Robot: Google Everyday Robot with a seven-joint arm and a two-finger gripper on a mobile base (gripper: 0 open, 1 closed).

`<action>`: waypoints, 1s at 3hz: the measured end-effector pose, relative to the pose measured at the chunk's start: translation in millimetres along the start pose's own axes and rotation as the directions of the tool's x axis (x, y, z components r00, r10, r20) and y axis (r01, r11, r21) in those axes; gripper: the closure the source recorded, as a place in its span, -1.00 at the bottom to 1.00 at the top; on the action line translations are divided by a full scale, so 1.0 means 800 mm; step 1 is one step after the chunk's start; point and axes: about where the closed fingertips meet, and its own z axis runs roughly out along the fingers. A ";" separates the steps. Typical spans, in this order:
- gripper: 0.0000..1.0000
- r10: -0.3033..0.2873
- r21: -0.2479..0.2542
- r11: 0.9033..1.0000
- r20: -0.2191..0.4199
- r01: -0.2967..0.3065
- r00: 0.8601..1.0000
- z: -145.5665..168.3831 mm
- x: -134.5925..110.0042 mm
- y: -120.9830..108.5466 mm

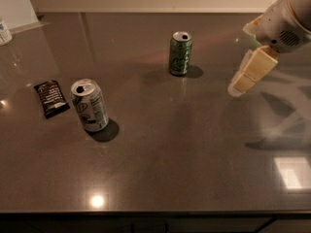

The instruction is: Knock green can over

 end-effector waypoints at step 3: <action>-1.00 0.114 -0.006 0.993 0.251 -0.116 0.961 0.114 -0.051 -0.101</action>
Offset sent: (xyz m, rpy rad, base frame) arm 0.1351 0.0319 -0.0405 0.2890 -0.0788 -0.0678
